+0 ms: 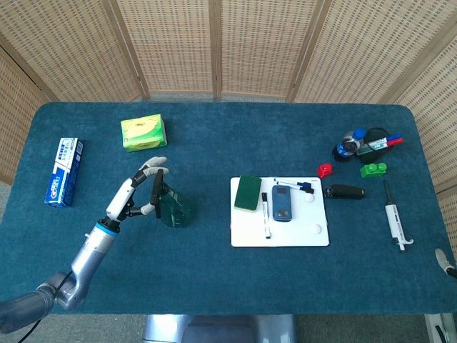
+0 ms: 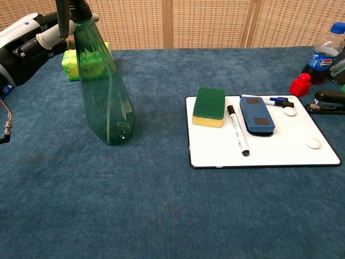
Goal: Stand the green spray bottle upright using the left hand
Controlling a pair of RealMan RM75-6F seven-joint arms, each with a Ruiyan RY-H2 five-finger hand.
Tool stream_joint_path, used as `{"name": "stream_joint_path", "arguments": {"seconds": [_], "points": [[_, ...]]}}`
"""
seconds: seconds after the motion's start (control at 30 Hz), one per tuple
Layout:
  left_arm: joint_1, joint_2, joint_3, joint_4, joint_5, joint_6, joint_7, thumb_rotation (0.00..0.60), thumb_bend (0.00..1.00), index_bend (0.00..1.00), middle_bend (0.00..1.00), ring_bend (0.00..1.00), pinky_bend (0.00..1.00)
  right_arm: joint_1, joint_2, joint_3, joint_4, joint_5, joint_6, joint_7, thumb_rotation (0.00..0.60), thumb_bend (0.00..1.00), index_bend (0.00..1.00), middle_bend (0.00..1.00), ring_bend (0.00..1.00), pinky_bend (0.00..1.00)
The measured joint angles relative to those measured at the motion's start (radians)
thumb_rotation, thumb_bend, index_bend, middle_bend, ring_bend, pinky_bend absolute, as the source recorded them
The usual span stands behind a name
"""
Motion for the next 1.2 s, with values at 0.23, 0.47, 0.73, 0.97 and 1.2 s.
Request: {"name": "stream_joint_path", "arguments": {"seconds": [0.23,0.47,0.73,0.97,1.2], "points": [[0.010,0.020,0.006,-0.015,0.006,0.012,0.001,0.284,0.37,0.20,0.09,0.02,0.20,0.003,0.001,0.001,-0.001,-0.001,-0.003,0.001,0.600,0.31,0.23,0.30,0.01,0.06],[0.031,0.059,0.009,-0.059,0.008,0.039,0.002,0.282,0.37,0.21,0.10,0.04,0.21,0.007,0.002,0.001,-0.003,0.001,-0.010,-0.001,0.600,0.31,0.23,0.30,0.01,0.05],[0.080,0.198,0.033,-0.167,0.008,0.061,0.062,0.291,0.37,0.25,0.12,0.05,0.21,0.035,0.004,0.005,-0.002,0.014,-0.053,-0.030,0.600,0.31,0.24,0.30,0.01,0.05],[0.148,0.459,0.094,-0.349,-0.018,0.031,0.237,0.305,0.37,0.27,0.16,0.05,0.22,0.089,-0.003,0.013,0.012,0.035,-0.121,-0.100,0.600,0.31,0.24,0.30,0.01,0.05],[0.243,0.749,0.178,-0.573,-0.078,-0.011,0.482,0.319,0.37,0.28,0.16,0.06,0.22,0.122,-0.007,0.010,0.021,0.034,-0.152,-0.172,0.600,0.31,0.24,0.30,0.01,0.05]]}}
